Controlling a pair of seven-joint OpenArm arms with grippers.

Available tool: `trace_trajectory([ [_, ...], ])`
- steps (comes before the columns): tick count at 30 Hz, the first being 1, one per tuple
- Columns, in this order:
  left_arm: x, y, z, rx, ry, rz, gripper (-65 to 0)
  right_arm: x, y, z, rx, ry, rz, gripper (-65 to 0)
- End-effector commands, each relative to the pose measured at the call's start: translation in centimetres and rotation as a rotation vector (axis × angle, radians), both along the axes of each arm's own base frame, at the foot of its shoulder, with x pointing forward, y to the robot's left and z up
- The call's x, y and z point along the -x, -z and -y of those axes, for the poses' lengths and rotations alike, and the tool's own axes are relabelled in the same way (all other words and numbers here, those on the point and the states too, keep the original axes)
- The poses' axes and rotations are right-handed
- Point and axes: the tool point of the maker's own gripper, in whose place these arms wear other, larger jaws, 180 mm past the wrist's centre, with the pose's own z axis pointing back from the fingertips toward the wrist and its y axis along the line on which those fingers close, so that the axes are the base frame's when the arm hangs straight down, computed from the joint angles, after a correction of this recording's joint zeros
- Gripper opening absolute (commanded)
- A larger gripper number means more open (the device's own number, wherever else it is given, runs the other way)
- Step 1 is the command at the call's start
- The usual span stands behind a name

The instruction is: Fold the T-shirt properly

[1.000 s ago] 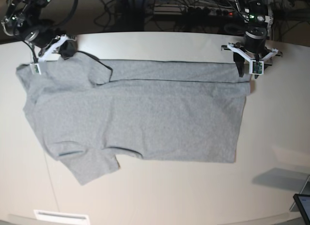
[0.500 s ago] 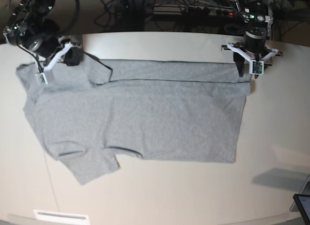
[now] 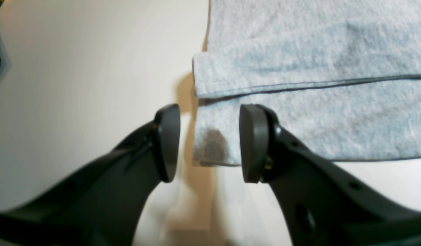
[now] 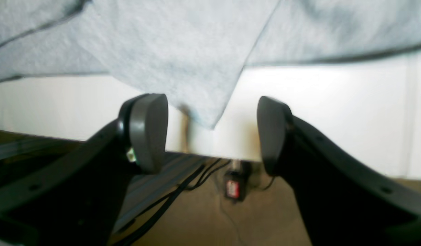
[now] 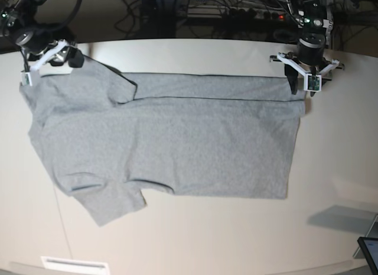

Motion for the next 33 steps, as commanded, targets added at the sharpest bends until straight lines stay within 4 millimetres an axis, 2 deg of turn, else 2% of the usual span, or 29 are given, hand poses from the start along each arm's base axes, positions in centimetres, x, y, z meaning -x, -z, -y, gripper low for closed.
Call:
trace_trajectory([
  [1, -0.4, -1.1, -0.2, -0.017, 0.008, 0.037, -37.8, -0.6, -0.5, 0.3, 0.0, 0.003, 0.03, -25.8],
  [8, -0.4, -1.1, -0.3, -0.023, 0.012, 0.035, -37.8, -0.4, 1.1, 0.0, -0.049, 0.022, -0.004, -25.8],
  [15, -0.4, -1.2, -0.3, -0.023, 0.012, 0.037, -37.8, -0.8, 1.1, -0.1, -0.059, 0.021, -0.002, -25.8],
  [21, -0.4, -1.2, -0.3, -0.023, 0.012, 0.037, -37.8, 0.2, 1.7, -0.3, -0.071, 0.02, -0.036, -25.8],
  [27, -0.4, -1.2, -0.4, -0.023, 0.011, 0.035, -37.8, 0.7, 1.0, -1.4, -0.157, 0.032, 0.001, -25.8],
  [33, -0.4, -1.2, -0.4, -0.023, 0.011, 0.035, -37.8, 0.8, 0.8, -1.4, -0.165, 0.029, 0.006, -26.0],
])
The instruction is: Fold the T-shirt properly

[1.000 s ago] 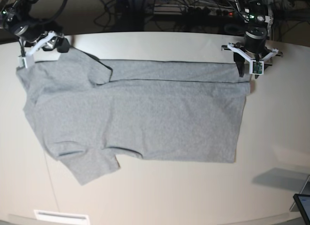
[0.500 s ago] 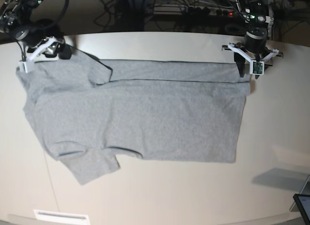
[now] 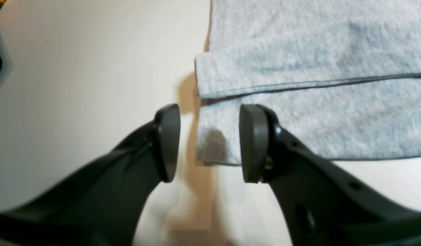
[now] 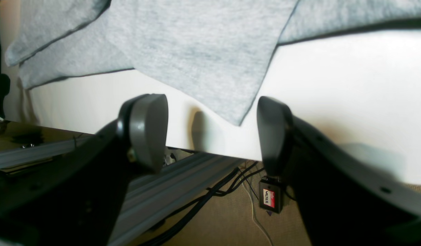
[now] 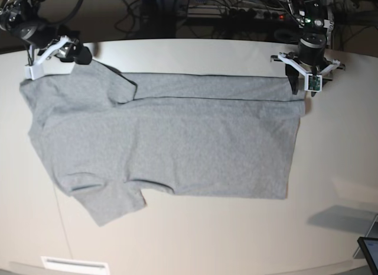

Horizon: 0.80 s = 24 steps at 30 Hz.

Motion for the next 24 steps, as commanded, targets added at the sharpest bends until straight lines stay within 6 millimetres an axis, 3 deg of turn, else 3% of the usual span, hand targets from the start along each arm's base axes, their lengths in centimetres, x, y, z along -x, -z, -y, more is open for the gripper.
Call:
trace_trajectory([
  [1, -0.4, -1.1, -0.2, -0.016, 0.007, 0.037, -37.8, 0.2, -0.1, 0.2, 0.012, -0.011, -0.01, -26.0],
  [4, -0.4, -1.1, -0.2, -0.016, 0.007, 0.037, -37.8, -0.2, 0.0, -1.7, -0.017, -0.061, -0.004, -26.3],
  [8, -0.4, -1.2, -0.2, -0.017, 0.008, 0.039, -37.8, -0.5, 0.1, -3.0, -0.035, -0.097, -0.001, -32.1],
  [24, -0.4, -1.1, -0.3, -0.021, 0.007, 0.035, -37.8, -1.4, 0.3, -1.9, 0.025, -0.084, 0.007, -33.1],
])
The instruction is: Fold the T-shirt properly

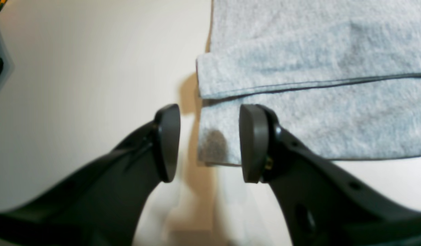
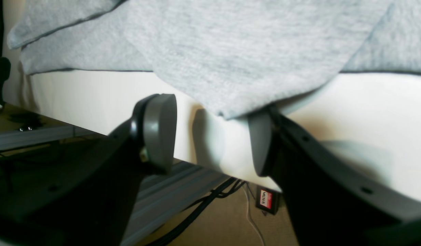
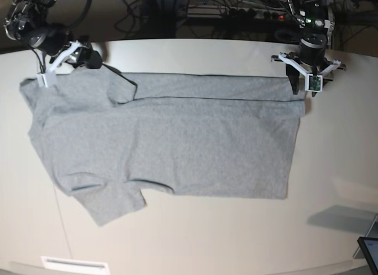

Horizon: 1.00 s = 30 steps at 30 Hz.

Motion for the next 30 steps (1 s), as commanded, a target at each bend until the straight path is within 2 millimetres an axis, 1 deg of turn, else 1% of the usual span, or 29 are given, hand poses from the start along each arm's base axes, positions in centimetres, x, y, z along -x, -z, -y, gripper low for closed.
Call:
trace_trajectory([
  [1, -0.4, -1.0, -0.2, -0.015, 0.006, 0.035, -37.8, 0.0, -0.1, 0.7, 0.027, 0.002, 0.001, -33.1],
  [11, -0.4, -1.0, -0.2, -0.015, 0.006, 0.035, -37.8, -0.6, -0.3, 0.7, 0.03, 0.002, 0.015, -34.1],
  [12, -0.4, -1.0, -0.2, -0.015, 0.006, 0.035, -37.8, -0.6, -0.3, 0.7, 0.03, 0.002, 0.015, -36.0],
  [13, -0.4, -1.0, -0.2, -0.015, 0.006, 0.035, -37.8, -0.7, -0.3, 0.7, 0.03, 0.002, 0.016, -39.8],
  [16, -0.4, -1.0, -0.2, -0.015, 0.005, 0.034, -37.8, -0.7, -0.3, 0.7, 0.03, 0.002, 0.016, -56.4],
  [17, -0.4, -1.0, -0.2, -0.015, 0.005, 0.034, -37.8, -0.7, -0.3, 0.7, 0.03, 0.002, 0.016, -60.6],
  [18, -0.4, -1.0, -0.2, -0.015, 0.005, 0.034, -37.8, -0.8, -0.3, 0.7, 0.03, 0.002, 0.018, -63.5],
  [19, -0.4, -1.0, -0.2, -0.015, 0.005, 0.034, -37.8, -0.8, -0.3, 0.7, 0.03, 0.003, 0.02, -65.0],
  [26, -0.4, -1.0, -0.2, -0.015, 0.005, 0.034, -37.8, -1.0, -0.5, 0.7, 0.032, 0.001, 0.024, -64.9],
  [30, -0.4, -1.0, -0.2, -0.015, 0.005, 0.034, -37.8, -1.1, -0.9, 0.8, 0.043, -0.009, 0.036, -64.9],
])
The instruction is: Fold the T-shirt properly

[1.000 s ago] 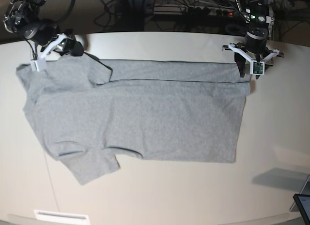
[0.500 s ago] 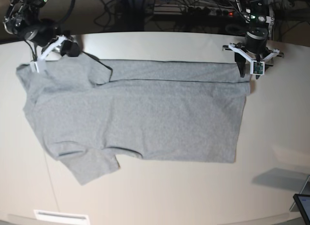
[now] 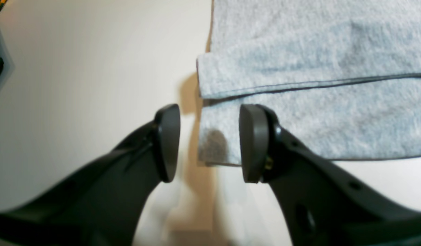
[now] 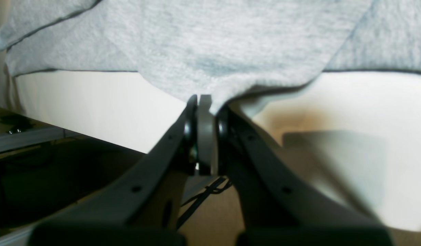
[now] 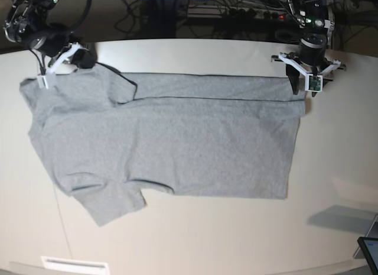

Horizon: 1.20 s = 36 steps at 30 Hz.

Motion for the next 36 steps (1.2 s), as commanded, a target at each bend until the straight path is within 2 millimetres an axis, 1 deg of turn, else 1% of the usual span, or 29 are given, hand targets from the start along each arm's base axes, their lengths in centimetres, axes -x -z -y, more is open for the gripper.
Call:
trace_trajectory([
  [1, -0.4, -1.0, -0.2, -0.015, 0.005, 0.034, -37.8, -1.0, -1.4, 0.4, 0.014, -0.002, 0.06, -64.9],
  [4, -0.4, -1.0, -0.2, -0.015, 0.005, 0.034, -37.8, -1.7, -2.6, 0.5, 0.043, -0.016, 0.103, -64.9],
  [6, -0.4, -1.0, -0.1, -0.011, 0.005, 0.034, -37.8, -2.4, -3.4, 0.9, 0.068, -0.029, 0.129, -64.9],
  [13, -0.4, -0.9, -0.1, -0.008, 0.004, 0.035, -37.8, -4.7, -4.6, 1.2, 0.09, -0.055, 0.176, -64.9],
  [19, -0.2, -0.8, 0.0, -0.003, 0.002, 0.032, -37.8, -7.4, -6.2, 1.2, 0.094, -0.057, 0.248, -64.9],
  [21, -0.2, -0.8, 0.0, -0.003, 0.002, 0.032, -37.8, -8.3, -6.9, 1.6, 0.106, -0.059, 0.271, -64.9],
  [22, -0.2, -0.8, 0.0, -0.003, 0.002, 0.032, -37.8, -8.8, -7.1, 1.3, 0.099, -0.064, 0.273, -64.9],
  [24, -0.2, -0.8, 0.0, -0.003, 0.002, 0.03, -37.8, -9.6, -7.3, 0.2, 0.07, -0.077, 0.271, -64.9],
  [29, -0.1, -0.7, 0.0, -0.002, 0.001, 0.029, -37.8, -12.0, -8.9, -1.7, 0.028, -0.096, 0.314, -65.0],
  [31, 0.1, -0.7, 0.0, -0.002, 0.001, 0.024, -37.8, -12.9, -9.1, -2.1, 0.009, -0.093, 0.318, -65.0],
  [36, 0.4, -0.5, 0.0, -0.002, 0.001, 0.015, -37.8, -14.7, -8.8, -2.6, -0.038, -0.091, 0.304, -65.0],
])
